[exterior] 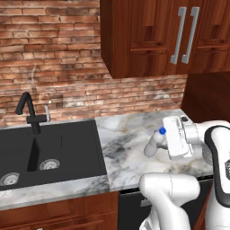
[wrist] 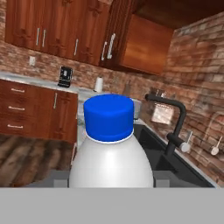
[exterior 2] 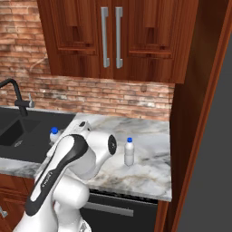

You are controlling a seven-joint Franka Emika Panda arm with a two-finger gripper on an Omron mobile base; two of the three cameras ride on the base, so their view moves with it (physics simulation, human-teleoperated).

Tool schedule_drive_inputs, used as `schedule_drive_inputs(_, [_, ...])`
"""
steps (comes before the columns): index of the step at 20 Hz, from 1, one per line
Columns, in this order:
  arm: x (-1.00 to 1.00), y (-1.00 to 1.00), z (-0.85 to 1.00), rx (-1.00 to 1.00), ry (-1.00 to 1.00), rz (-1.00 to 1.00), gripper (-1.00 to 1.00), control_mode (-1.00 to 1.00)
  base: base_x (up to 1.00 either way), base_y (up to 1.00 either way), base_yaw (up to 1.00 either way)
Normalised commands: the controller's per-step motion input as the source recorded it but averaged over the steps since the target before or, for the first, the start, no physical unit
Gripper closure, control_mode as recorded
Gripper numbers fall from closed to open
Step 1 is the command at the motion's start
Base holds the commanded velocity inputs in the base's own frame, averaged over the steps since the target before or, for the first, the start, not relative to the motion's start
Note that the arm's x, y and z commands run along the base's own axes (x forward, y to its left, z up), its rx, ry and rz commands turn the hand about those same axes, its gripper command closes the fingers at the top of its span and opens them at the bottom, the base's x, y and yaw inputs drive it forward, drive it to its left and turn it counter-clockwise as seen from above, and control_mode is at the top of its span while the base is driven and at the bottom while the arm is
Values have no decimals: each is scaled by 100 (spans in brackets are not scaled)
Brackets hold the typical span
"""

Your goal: Take the bottled waters from the counter and place them in the freezer to freeze. Close the freezer door after placing the bottles.

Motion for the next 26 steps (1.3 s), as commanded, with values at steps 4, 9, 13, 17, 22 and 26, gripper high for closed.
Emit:
schedule_drive_inputs(4, [-2,-1,23,28,16,-21,100,-100,0,0,0])
schedule_drive_inputs(9, [0,0,0,0,0,0,100,100,-45,0,-51])
schedule_drive_inputs(13, [0,0,0,0,0,0,100,100,-67,-7,-74])
schedule_drive_inputs(17, [0,0,0,0,0,0,100,100,-68,-21,-75])
schedule_drive_inputs(22, [0,0,0,0,0,0,100,100,-51,-41,-73])
schedule_drive_inputs(26, [0,0,0,0,0,0,100,100,-24,-58,-69])
